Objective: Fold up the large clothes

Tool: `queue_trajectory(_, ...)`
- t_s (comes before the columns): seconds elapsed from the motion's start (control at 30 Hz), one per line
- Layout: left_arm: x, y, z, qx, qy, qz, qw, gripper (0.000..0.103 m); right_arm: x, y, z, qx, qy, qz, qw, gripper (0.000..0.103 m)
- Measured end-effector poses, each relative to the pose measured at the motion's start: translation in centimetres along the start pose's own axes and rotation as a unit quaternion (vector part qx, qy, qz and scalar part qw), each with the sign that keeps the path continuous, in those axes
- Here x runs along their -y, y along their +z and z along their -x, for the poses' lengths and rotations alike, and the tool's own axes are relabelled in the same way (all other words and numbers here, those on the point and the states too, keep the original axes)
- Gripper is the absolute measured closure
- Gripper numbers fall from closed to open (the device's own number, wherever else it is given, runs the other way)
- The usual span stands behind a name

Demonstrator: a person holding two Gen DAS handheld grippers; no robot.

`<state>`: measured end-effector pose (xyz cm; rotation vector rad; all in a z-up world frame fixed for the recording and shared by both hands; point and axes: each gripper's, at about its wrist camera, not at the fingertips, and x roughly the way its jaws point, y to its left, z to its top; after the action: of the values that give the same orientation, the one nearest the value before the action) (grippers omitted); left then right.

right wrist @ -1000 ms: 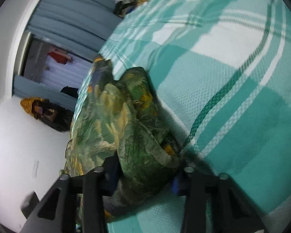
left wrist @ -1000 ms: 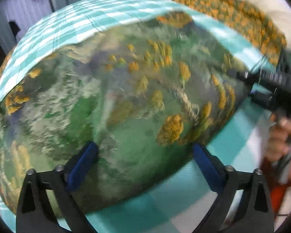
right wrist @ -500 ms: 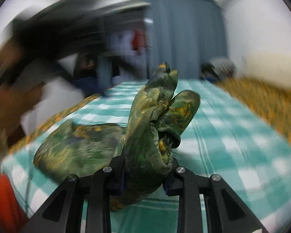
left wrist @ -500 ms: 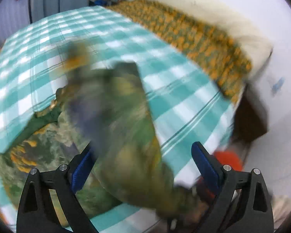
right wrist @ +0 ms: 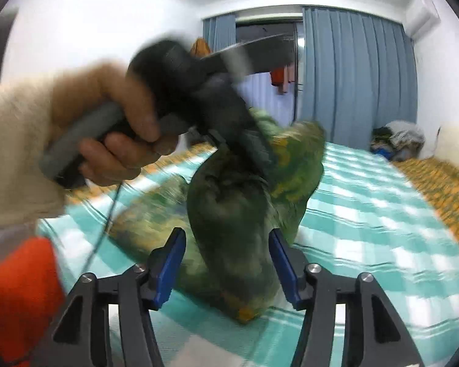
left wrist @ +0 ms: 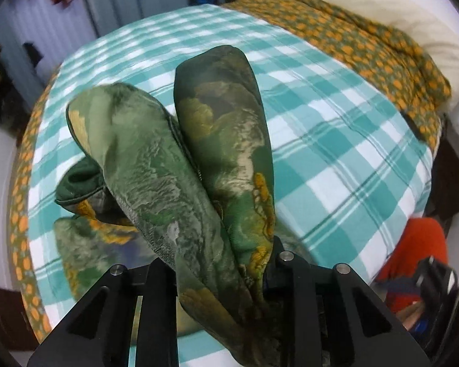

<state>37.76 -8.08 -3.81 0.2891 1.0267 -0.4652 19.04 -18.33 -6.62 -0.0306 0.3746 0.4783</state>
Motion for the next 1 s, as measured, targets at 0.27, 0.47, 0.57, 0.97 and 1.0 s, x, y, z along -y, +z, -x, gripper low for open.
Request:
queue_trajectory(0.27, -10.6, -5.2, 0.8, 0.001, 0.013, 0.086, 0.9963, 0.076, 3.7, 0.0, -3.6, -0.079, 0.021, -0.092, 0.992, 0.069)
queue_trajectory(0.47, -16.5, -9.4, -0.5, -0.005, 0.008, 0.152, 0.9883, 0.076, 0.8, 2.8, -9.7, -0.115, 0.055, -0.050, 0.991, 0.076)
queue_trajectory(0.57, -18.6, -11.1, -1.7, -0.009, -0.004, 0.182, 0.9832, 0.076, -0.7, 3.6, -13.2, -0.133, 0.069, -0.040, 0.988, 0.076)
queue_trajectory(0.97, -23.8, -16.8, -8.9, -0.022, -0.054, 0.245, 0.9677, 0.066, -3.7, -1.7, -24.4, -0.255, 0.082, -0.052, 0.962, 0.079)
queue_trajectory(1.0, -24.6, -17.6, -9.4, -0.015, -0.075, 0.266, 0.9610, 0.065, -4.0, -1.9, -24.5, -0.255, 0.079, -0.047, 0.963, 0.079)
